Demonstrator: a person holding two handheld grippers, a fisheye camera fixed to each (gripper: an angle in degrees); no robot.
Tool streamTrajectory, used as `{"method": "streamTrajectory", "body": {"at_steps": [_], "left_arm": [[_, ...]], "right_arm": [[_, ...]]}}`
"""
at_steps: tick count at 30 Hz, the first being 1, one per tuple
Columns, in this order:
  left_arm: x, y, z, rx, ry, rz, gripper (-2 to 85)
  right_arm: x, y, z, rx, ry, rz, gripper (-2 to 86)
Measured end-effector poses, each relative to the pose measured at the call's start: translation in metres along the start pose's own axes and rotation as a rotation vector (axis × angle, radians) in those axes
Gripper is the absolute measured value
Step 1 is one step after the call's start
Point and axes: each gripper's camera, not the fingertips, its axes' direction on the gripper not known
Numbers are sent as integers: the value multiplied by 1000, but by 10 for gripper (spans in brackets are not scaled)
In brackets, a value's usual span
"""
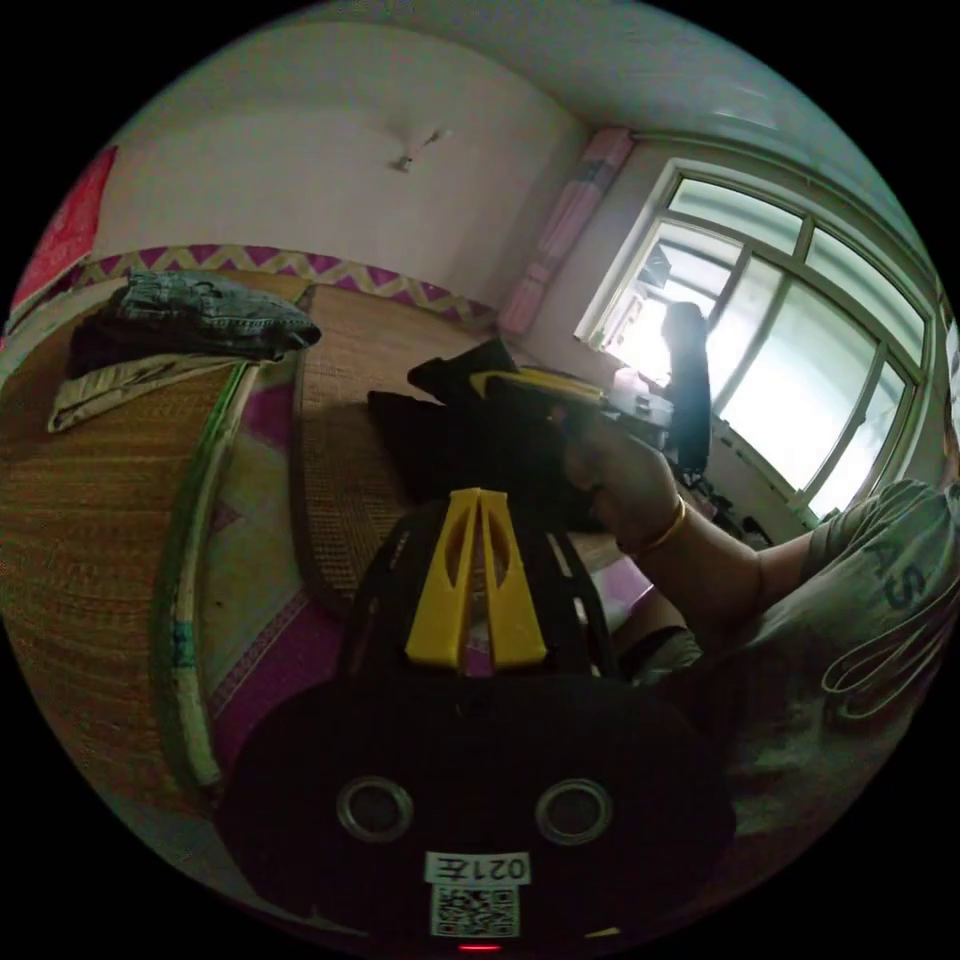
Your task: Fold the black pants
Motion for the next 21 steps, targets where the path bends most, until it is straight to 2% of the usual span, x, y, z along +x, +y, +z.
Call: {"method": "streamTrajectory", "body": {"at_steps": [3,6,9,11,13,15,17,19,21], "left_arm": [[-22,-13,2,30,27,-47,-10],[-38,-29,9,39,42,-66,-9],[-52,-47,18,33,37,-64,-9],[-60,-62,23,36,36,-55,-8],[-74,-88,34,38,27,-54,-5],[-86,-110,46,33,21,-57,3],[-100,-132,59,33,8,-79,22],[-123,-159,82,-4,-4,-120,50],[-139,-176,103,-39,-17,-138,64]], "right_arm": [[-19,-6,17,-15,-45,-36,53],[-35,2,73,-193,-144,-64,59],[-23,-4,71,-213,-214,-62,80],[-12,-8,67,-292,-320,-98,101],[13,-11,56,-394,-518,-132,107],[44,-13,39,-420,-593,-122,100],[92,-10,15,-330,-535,-12,98],[156,1,-5,-254,-336,141,101],[194,13,1,-288,-214,237,104]]}}
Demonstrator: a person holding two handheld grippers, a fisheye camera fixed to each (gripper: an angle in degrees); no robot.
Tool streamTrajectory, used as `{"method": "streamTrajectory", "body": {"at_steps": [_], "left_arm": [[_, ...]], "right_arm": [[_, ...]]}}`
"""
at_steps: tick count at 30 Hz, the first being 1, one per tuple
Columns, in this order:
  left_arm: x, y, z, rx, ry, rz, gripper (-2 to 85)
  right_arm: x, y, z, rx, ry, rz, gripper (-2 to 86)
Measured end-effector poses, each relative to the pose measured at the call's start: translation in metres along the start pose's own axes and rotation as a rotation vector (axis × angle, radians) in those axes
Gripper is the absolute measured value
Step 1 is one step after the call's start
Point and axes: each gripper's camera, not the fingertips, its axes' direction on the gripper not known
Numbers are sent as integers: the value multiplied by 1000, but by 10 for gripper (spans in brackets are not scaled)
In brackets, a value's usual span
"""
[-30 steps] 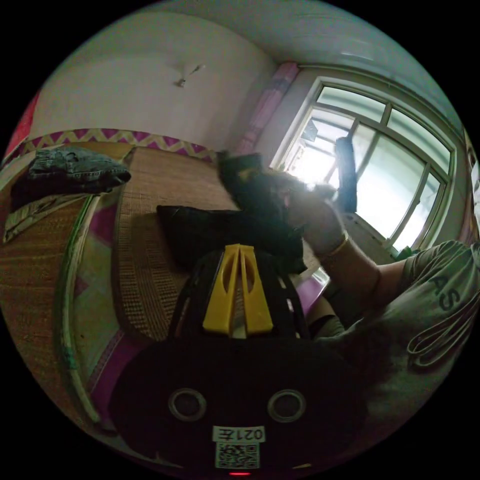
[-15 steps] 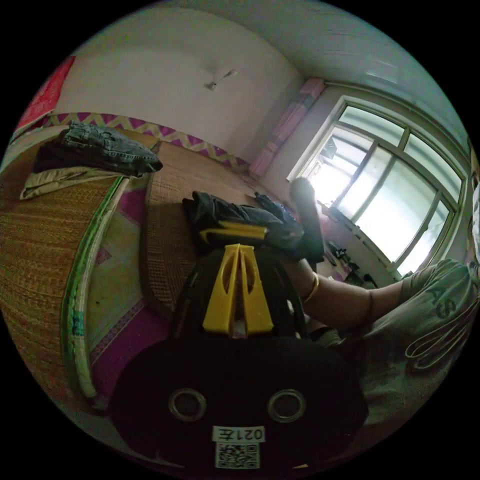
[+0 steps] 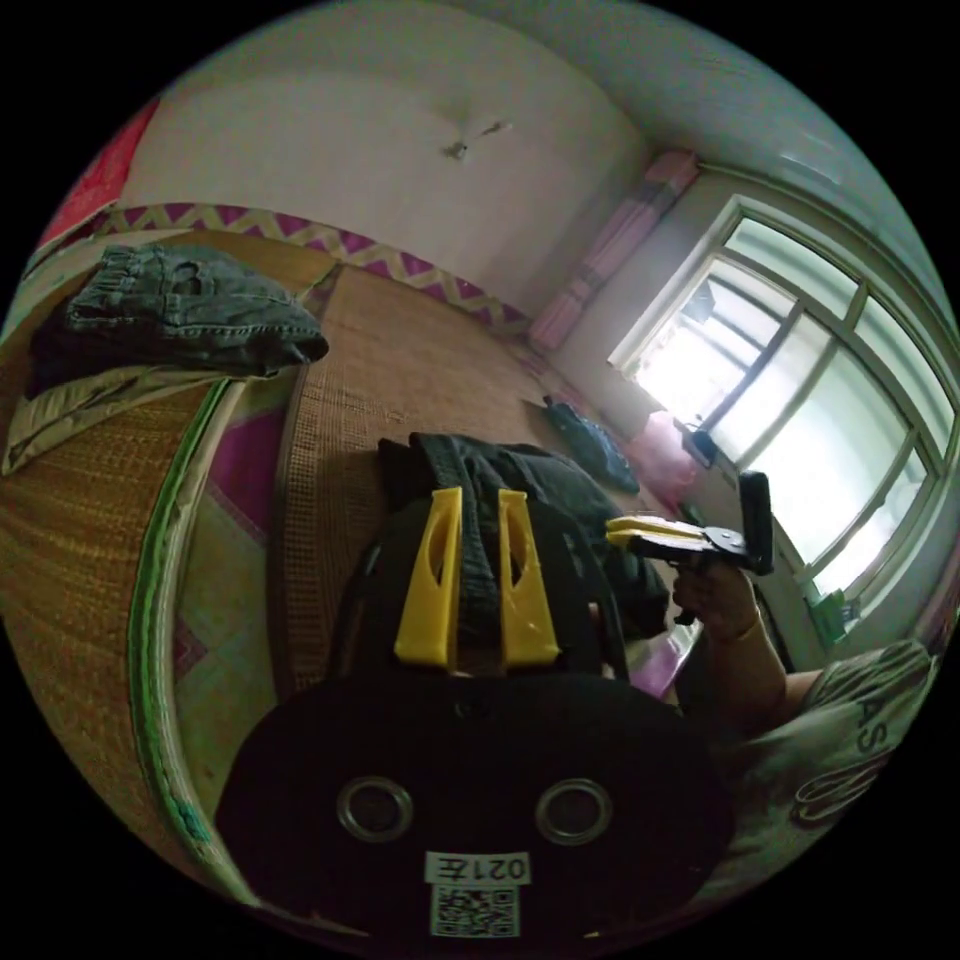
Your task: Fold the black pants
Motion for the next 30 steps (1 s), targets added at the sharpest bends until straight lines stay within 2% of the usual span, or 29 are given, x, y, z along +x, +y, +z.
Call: {"method": "streamTrajectory", "body": {"at_steps": [3,4,6,9,11,14,15,16,17,19,23,27,30], "left_arm": [[-25,-23,42,-123,-73,-34,79],[-34,-27,54,-164,-88,-38,79],[-44,-32,51,-143,-48,-58,79],[-52,-40,40,-108,-39,-59,84],[-57,-46,49,-152,0,-68,106],[-67,-57,84,-294,60,-114,168],[-68,-61,95,-329,74,-102,172],[-68,-64,98,-320,57,-95,172],[-68,-67,100,-323,51,-92,170],[-68,-75,109,-343,48,-72,151],[-73,-85,120,-379,92,-84,87],[-69,-95,114,-324,183,-170,62],[-27,-120,100,-275,229,-66,60]], "right_arm": [[38,-6,38,-131,-65,66,104],[39,-10,34,-120,-57,33,102],[45,-21,13,-123,-73,-3,96],[87,-22,-53,119,-70,66,96],[128,-28,-65,130,-49,145,112],[195,-46,-32,-18,-240,238,134],[215,-50,-12,-75,-383,280,135],[229,-54,7,-131,-493,314,131],[234,-55,16,-162,-521,332,125],[253,-58,26,-123,-601,379,111],[266,-69,39,-138,-643,402,78],[277,-74,43,-120,-691,407,58],[277,-85,24,-89,-708,335,55]]}}
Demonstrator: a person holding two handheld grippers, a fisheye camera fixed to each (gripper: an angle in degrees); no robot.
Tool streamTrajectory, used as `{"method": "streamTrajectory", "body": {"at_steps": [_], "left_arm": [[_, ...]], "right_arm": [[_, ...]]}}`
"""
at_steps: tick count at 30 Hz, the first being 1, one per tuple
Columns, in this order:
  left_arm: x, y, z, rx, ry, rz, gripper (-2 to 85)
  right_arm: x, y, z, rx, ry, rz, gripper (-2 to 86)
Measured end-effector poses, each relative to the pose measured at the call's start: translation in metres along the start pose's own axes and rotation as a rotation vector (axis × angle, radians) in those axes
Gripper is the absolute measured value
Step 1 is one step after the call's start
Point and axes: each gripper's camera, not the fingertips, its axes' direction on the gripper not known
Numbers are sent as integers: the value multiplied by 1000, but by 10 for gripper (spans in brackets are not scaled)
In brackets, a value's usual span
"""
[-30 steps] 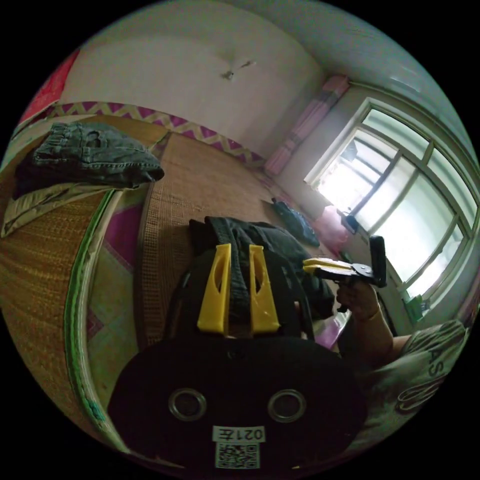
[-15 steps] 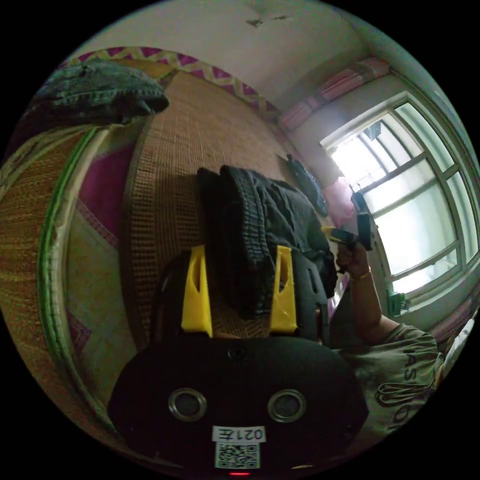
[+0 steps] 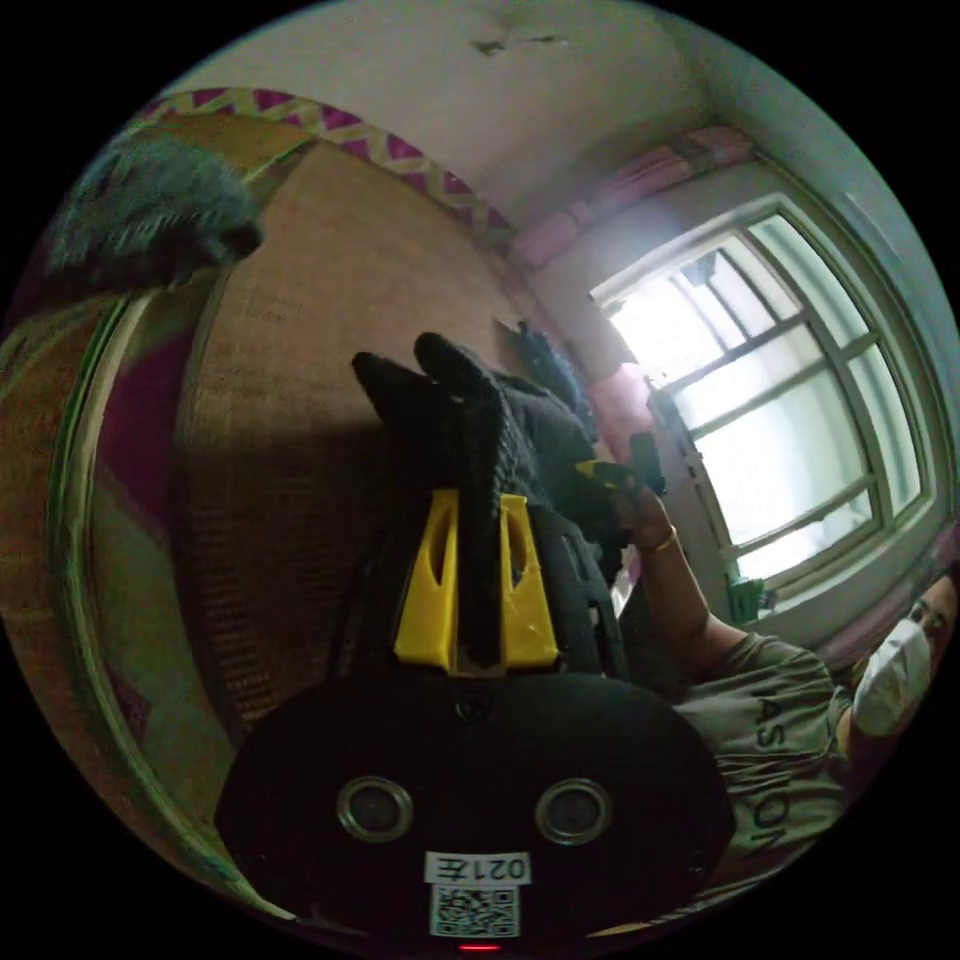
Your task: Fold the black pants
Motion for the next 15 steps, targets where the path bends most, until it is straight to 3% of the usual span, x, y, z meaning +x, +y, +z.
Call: {"method": "streamTrajectory", "body": {"at_steps": [4,8,15], "left_arm": [[78,-63,24,6,19,180,60],[125,-137,82,2,103,220,61],[176,-241,208,30,67,158,76]], "right_arm": [[-12,-13,-68,100,22,-84,56],[-10,-37,-152,213,119,-101,57],[17,-115,-235,363,484,-72,81]]}}
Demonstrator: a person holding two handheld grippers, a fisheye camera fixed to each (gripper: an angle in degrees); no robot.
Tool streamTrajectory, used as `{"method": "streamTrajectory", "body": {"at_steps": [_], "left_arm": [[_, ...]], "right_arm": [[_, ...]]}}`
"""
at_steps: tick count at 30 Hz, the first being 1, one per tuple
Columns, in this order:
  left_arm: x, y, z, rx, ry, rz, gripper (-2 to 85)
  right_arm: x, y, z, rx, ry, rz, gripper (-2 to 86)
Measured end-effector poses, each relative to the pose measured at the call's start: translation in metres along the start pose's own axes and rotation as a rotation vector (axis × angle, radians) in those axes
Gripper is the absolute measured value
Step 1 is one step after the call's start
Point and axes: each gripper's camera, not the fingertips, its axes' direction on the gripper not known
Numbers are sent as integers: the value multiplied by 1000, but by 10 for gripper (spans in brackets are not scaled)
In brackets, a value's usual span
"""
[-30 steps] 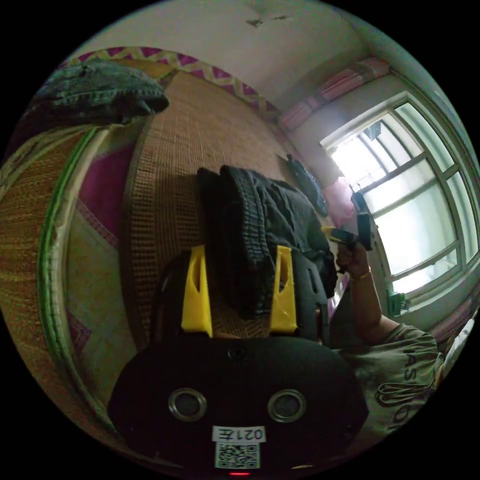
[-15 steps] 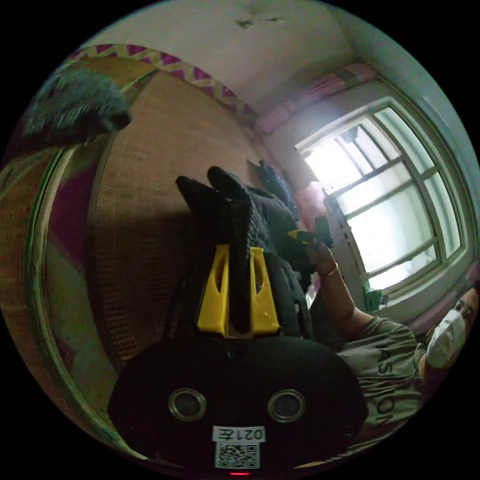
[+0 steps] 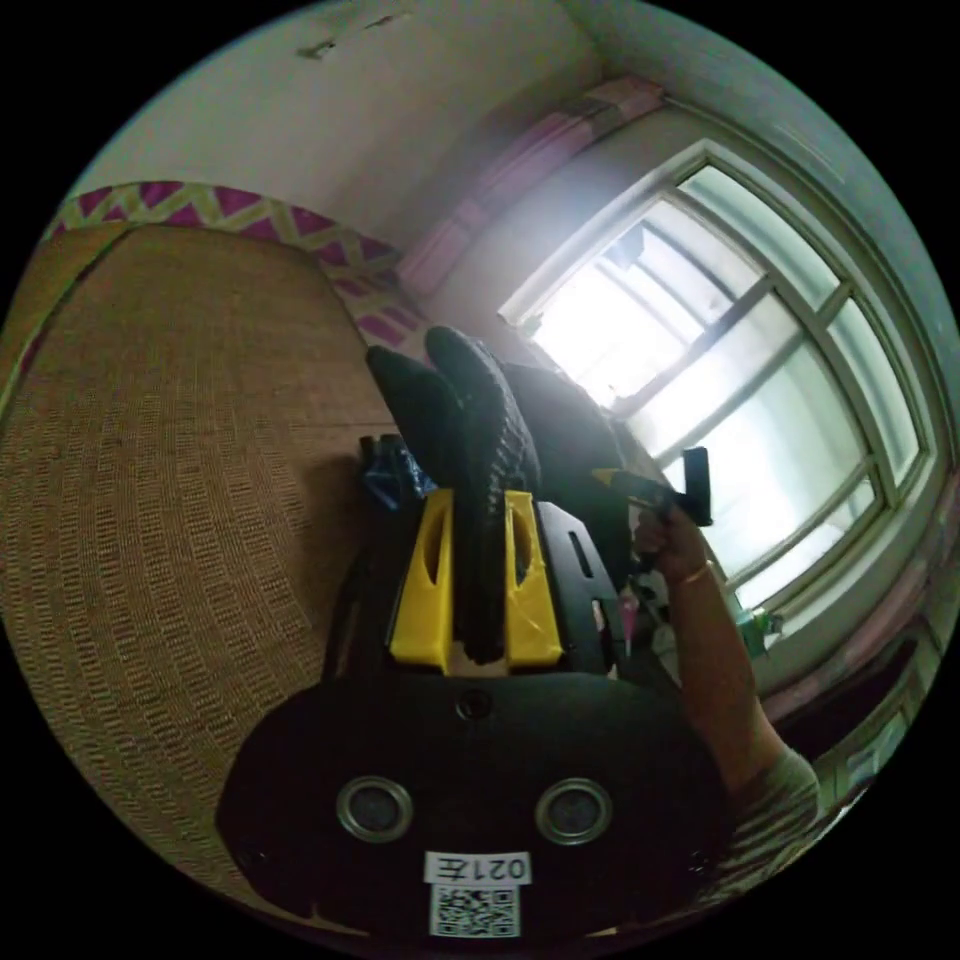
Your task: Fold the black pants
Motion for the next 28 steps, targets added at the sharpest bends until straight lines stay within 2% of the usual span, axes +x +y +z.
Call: {"method": "streamTrajectory", "body": {"at_steps": [3,4,7,11,14,17,22,26,28], "left_arm": [[-9,10,18,18,-157,-17,64],[-12,20,16,25,-172,2,63],[-20,53,-1,-9,-139,54,60],[-18,107,-43,-35,-136,126,43],[-9,161,-93,-44,-148,191,7],[-4,222,-149,-43,-265,198,-6],[-4,336,-258,74,-449,166,-9],[-4,397,-314,151,-588,97,-9],[-7,427,-337,161,-692,-2,-8]], "right_arm": [[29,-1,40,-4,241,103,126],[34,7,60,-30,350,105,127],[32,34,108,-85,432,35,125],[-5,76,165,-137,360,-115,121],[-63,117,214,-150,285,-273,121],[-134,159,262,-130,187,-445,122],[-270,235,366,-57,-7,-767,111],[-359,288,448,-12,-41,-1020,103],[-418,319,507,-41,-59,-1161,106]]}}
